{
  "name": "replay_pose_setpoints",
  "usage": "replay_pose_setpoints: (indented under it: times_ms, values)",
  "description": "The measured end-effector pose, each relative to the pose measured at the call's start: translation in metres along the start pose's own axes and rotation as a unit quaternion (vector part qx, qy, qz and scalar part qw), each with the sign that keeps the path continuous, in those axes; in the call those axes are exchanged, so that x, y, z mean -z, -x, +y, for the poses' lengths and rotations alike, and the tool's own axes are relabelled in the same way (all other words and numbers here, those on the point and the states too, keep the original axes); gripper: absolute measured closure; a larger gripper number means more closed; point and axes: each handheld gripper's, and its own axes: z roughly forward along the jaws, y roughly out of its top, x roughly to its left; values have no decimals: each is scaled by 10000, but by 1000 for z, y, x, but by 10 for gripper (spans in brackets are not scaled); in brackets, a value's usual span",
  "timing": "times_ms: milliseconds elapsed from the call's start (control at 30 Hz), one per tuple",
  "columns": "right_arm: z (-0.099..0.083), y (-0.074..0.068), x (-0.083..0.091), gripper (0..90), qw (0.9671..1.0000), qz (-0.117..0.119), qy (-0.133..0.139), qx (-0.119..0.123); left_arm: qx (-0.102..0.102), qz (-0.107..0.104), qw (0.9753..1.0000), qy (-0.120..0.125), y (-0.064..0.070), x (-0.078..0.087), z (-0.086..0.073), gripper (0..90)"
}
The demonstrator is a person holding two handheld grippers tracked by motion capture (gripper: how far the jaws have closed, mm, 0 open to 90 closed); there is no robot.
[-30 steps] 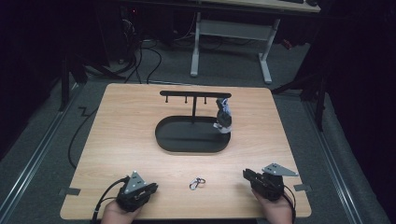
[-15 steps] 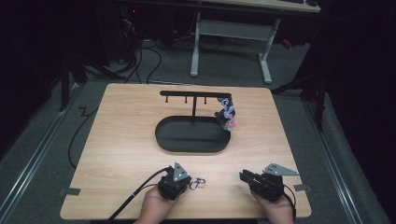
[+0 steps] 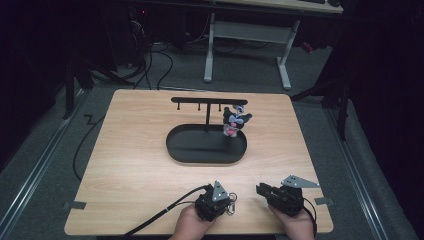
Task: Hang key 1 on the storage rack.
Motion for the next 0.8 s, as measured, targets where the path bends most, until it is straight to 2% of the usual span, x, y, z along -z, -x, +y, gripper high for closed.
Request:
replay_pose_setpoints:
  times_ms: [100, 267, 333, 400, 433, 533, 567, 600, 633, 700, 733, 800]
  values:
    - [-1, 0, -2, 717, 10000, 50, -52, -6, 59, 129, 9999, 71, -9, 11, -5, 837]
    - [-1, -7, -8, 652, 9995, 223, -224, -25, 301, 624, 9975, 106, -49, 48, -32, 765]
    - [-2, -11, -12, 633, 9993, 239, -297, 14, 463, 865, 9951, 81, -69, 70, -49, 752]
    - [-2, -17, -16, 609, 9988, 285, -397, 75, 597, 1026, 9929, 47, -86, 90, -65, 695]
    - [-2, -19, -18, 599, 9986, 296, -427, 101, 654, 1070, 9921, 16, -92, 97, -70, 670]
    - [-3, -28, -21, 576, 9982, 333, -490, 109, 854, 1321, 9874, 142, -106, 122, -92, 621]
    - [-3, -35, -24, 594, 9977, 387, -533, 169, 1021, 1394, 9842, 375, -111, 135, -107, 594]
    - [-3, -35, -24, 594, 9977, 387, -533, 169, 1021, 1394, 9842, 375, -111, 135, -107, 595]
    - [-2, -39, -25, 632, 9974, 431, -539, 221, 1141, 1306, 9839, 433, -114, 141, -113, 595]
    - [0, -51, -25, 768, 9970, 472, -497, 361, 1135, 1360, 9828, 531, -118, 148, -113, 591]
    - [2, -59, -27, 858, 9953, 629, -571, 462, 1105, 1401, 9821, 609, -119, 152, -112, 584]
    - [2, -65, -30, 880, 9941, 705, -645, 520, 1180, 1336, 9817, 667, -122, 152, -113, 584]
